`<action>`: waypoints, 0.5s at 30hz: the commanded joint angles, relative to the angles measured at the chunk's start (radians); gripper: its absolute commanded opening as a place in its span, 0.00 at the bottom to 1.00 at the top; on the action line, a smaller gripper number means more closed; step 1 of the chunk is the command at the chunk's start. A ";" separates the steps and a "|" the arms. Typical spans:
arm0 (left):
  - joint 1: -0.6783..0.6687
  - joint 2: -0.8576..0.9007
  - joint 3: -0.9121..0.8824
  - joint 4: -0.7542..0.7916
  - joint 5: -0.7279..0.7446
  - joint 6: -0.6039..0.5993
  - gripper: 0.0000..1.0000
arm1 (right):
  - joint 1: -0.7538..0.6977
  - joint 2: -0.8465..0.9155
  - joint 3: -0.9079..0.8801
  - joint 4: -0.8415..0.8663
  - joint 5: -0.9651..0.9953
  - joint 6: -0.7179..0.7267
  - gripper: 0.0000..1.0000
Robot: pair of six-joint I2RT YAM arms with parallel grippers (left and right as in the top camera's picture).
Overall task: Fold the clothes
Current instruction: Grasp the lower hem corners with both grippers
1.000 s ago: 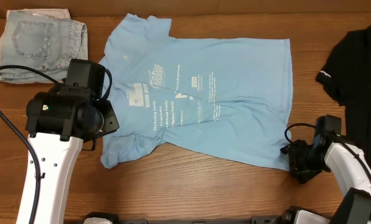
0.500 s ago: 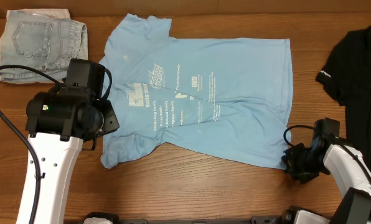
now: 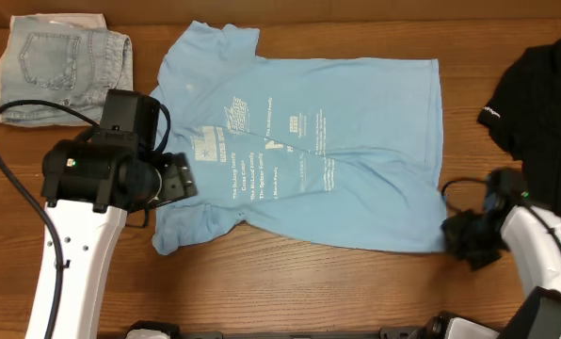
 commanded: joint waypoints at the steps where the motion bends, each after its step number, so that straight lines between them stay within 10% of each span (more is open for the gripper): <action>1: -0.007 0.026 -0.108 0.039 0.203 0.105 0.97 | -0.023 -0.005 0.119 -0.026 0.119 -0.003 0.04; 15: -0.008 0.132 -0.402 0.251 0.291 0.101 0.98 | -0.209 -0.005 0.185 -0.007 0.002 -0.129 0.04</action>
